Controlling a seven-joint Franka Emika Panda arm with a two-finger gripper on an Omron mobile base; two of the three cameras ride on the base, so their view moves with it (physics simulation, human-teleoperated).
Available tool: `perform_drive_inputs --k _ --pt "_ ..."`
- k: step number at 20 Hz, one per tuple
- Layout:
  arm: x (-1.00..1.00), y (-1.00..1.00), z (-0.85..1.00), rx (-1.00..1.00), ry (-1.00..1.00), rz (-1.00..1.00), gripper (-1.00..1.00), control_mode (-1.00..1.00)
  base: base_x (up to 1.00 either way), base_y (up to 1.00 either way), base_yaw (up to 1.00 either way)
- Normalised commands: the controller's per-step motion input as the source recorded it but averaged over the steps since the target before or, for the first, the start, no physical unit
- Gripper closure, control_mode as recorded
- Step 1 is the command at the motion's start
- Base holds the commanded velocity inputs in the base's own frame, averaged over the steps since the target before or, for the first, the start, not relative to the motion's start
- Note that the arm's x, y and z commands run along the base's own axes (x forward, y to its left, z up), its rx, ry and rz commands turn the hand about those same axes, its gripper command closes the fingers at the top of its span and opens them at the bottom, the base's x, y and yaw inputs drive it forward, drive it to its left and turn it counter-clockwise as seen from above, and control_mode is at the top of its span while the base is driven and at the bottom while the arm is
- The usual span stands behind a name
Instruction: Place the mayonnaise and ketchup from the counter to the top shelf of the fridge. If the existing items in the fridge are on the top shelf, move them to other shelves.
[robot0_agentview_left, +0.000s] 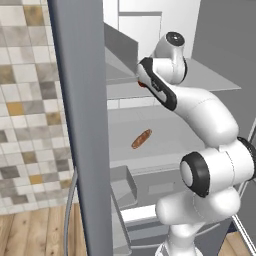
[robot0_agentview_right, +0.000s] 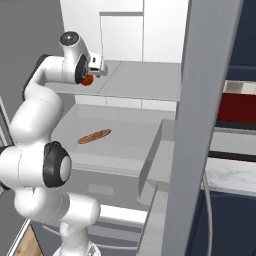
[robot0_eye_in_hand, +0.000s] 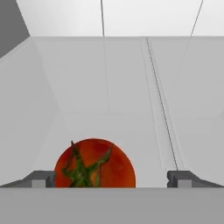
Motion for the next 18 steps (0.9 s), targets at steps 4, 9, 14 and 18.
perform_drive_inputs --k 4,9,14,18 --pt "0.21 0.0 -0.28 0.0 0.0 0.0 -1.0 -1.0 0.0 0.0 0.0" --pt "0.01 0.01 -0.25 0.0 0.0 0.0 -1.0 -1.0 0.0 0.0 0.0" --pt "-0.2 0.0 -0.16 0.0 0.0 0.0 -1.0 -1.0 0.0 0.0 0.0" --pt "-0.04 0.0 -0.15 0.01 0.0 0.0 -1.0 -1.0 0.0 0.0 0.0"
